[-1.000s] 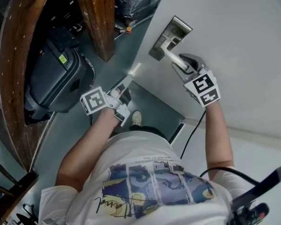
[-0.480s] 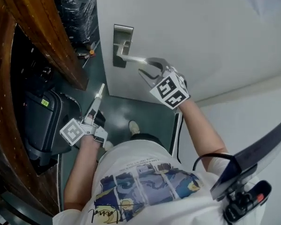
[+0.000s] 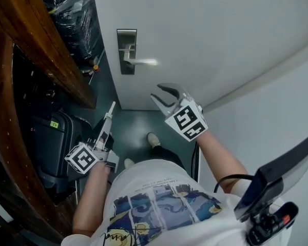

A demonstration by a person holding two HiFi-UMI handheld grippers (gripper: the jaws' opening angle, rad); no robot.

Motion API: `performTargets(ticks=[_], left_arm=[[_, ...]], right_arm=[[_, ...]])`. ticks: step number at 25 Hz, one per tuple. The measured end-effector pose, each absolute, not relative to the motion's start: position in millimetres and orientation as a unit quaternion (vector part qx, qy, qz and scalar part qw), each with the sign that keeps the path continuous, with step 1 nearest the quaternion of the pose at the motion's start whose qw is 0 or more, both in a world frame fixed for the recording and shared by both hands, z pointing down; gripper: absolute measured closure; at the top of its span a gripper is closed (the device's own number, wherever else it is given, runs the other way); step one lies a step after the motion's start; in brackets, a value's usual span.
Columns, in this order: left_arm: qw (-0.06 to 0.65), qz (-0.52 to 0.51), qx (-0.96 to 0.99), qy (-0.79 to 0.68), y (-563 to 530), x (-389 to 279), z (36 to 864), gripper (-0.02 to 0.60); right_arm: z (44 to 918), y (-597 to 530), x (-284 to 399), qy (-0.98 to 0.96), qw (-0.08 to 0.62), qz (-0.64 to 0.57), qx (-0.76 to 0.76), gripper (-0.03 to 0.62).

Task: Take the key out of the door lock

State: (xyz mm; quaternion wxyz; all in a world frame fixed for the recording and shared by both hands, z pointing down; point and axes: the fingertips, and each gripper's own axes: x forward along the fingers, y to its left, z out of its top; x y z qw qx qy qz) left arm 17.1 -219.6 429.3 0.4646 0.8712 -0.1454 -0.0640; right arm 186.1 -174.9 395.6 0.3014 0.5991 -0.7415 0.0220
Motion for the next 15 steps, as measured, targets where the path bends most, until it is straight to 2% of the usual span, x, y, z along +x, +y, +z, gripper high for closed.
performTargets(ticks=[7,10,15], left_arm=[[0.354,0.001,0.925,-0.136,-206.6,-5.0,413.6,0.557],[0.297,0.022,0.946,-0.127,-199.5,-6.6,403.6,0.557],[0.236,0.06,0.965,-0.101,-182.3,-1.0,391.8,0.557]], right_arm=[[411.8,-128.8,147.9,-0.728,0.261,0.073,0.63,0.48],[412.8,-116.4,136.2,-0.724,0.243,0.081,0.641,0.533],[410.0,-94.5,120.8,-0.715,0.221,0.093,0.657,0.566]])
